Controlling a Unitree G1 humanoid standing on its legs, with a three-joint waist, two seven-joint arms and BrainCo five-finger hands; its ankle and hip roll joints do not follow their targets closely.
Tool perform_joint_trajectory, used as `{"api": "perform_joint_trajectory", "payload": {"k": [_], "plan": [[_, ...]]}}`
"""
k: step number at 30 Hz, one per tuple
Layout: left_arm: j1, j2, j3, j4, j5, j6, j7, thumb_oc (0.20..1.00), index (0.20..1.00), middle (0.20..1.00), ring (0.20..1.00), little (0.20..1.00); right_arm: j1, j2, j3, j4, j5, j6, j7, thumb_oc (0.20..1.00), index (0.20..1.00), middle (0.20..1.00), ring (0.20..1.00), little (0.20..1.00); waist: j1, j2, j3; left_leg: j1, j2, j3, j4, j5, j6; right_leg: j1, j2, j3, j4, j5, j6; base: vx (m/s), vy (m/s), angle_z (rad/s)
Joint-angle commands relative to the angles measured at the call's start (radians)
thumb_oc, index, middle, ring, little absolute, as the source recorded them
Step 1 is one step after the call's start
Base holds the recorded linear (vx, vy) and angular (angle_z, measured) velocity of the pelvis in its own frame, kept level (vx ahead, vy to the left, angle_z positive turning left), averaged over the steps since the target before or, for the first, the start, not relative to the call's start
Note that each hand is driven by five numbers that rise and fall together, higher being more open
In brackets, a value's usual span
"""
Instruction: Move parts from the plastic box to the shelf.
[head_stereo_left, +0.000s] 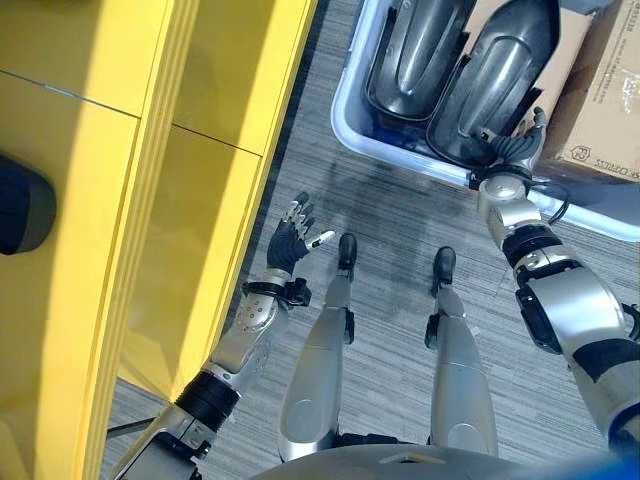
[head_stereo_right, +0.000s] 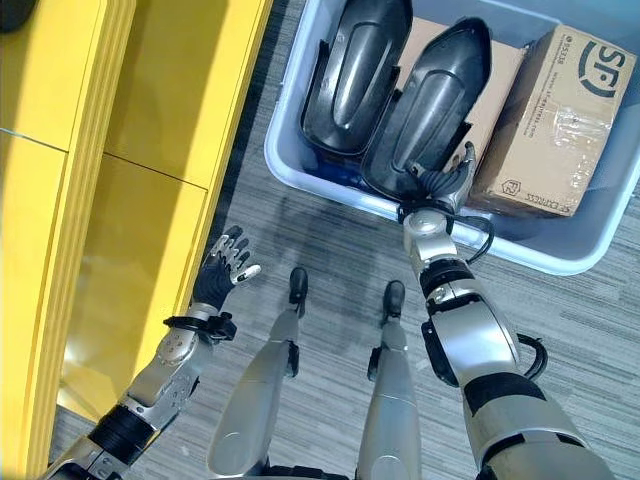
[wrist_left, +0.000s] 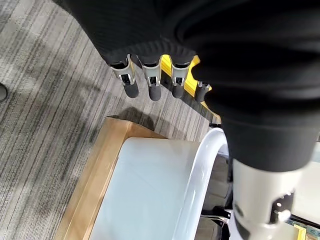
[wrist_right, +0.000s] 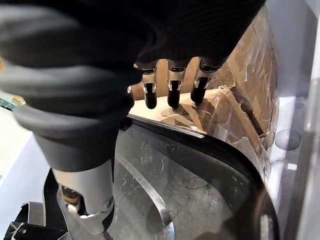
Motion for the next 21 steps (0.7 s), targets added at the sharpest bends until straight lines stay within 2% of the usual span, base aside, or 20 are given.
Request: {"api": "perform_joint_trajectory", "payload": {"k": [1, 16, 17, 18, 19, 21], "plan": [[-0.011, 0.042, 0.013, -0.098, 0.011, -0.038, 0.004, 1.000, 1.000, 1.000, 1.000, 1.000, -0.041, -0.059, 0.020, 0.010, 0.009, 0.009, 0.003, 1.000, 1.000, 1.000, 1.000, 1.000, 0.046, -0.007, 0.028, -0.012, 0.012, 0.039, 0.096, -0.077, -0.026, 0.128, -0.038, -0.004, -0.055, -0.010, 0.037, 0.02, 0.022, 0.08], [-0.048, 0.037, 0.006, -0.114, 0.014, -0.036, 0.008, 1.000, 1.000, 1.000, 1.000, 1.000, -0.104, -0.124, 0.064, 0.155, -0.017, 0.084, 0.062, 1.000, 1.000, 1.000, 1.000, 1.000, 0.082, 0.006, 0.056, -0.072, -0.016, 0.012, 0.119, -0.079, -0.024, 0.135, -0.061, -0.055, -0.062, -0.010, 0.050, 0.01, 0.013, 0.07], [-0.050, 0.037, 0.007, -0.115, 0.015, -0.036, 0.008, 1.000, 1.000, 1.000, 1.000, 1.000, -0.104, -0.125, 0.064, 0.152, -0.014, 0.083, 0.067, 0.818, 0.818, 0.818, 0.818, 0.818, 0.084, 0.006, 0.057, -0.074, -0.017, 0.011, 0.120, -0.078, -0.025, 0.135, -0.061, -0.056, -0.062, -0.011, 0.050, 0.01, 0.009, 0.07], [-0.052, 0.035, 0.009, -0.111, 0.016, -0.036, 0.008, 1.000, 1.000, 1.000, 1.000, 1.000, -0.103, -0.124, 0.066, 0.150, -0.013, 0.082, 0.073, 0.231, 0.231, 0.231, 0.231, 0.231, 0.085, 0.007, 0.059, -0.075, -0.018, 0.010, 0.120, -0.078, -0.025, 0.135, -0.062, -0.059, -0.062, -0.011, 0.050, 0.01, 0.011, 0.08], [-0.053, 0.034, 0.009, -0.110, 0.017, -0.037, 0.009, 1.000, 1.000, 1.000, 1.000, 1.000, -0.102, -0.123, 0.069, 0.150, -0.014, 0.083, 0.079, 0.200, 0.200, 0.200, 0.200, 0.200, 0.085, 0.007, 0.059, -0.076, -0.019, 0.009, 0.120, -0.077, -0.025, 0.136, -0.062, -0.061, -0.063, -0.011, 0.050, 0.01, 0.015, 0.10], [-0.056, 0.033, 0.013, -0.108, 0.016, -0.038, 0.008, 1.000, 1.000, 1.000, 1.000, 1.000, -0.098, -0.123, 0.070, 0.149, -0.007, 0.083, 0.091, 0.200, 0.200, 0.200, 0.200, 0.200, 0.087, 0.007, 0.061, -0.078, -0.020, 0.006, 0.120, -0.076, -0.025, 0.137, -0.063, -0.066, -0.063, -0.012, 0.050, 0.01, 0.015, 0.09]]}}
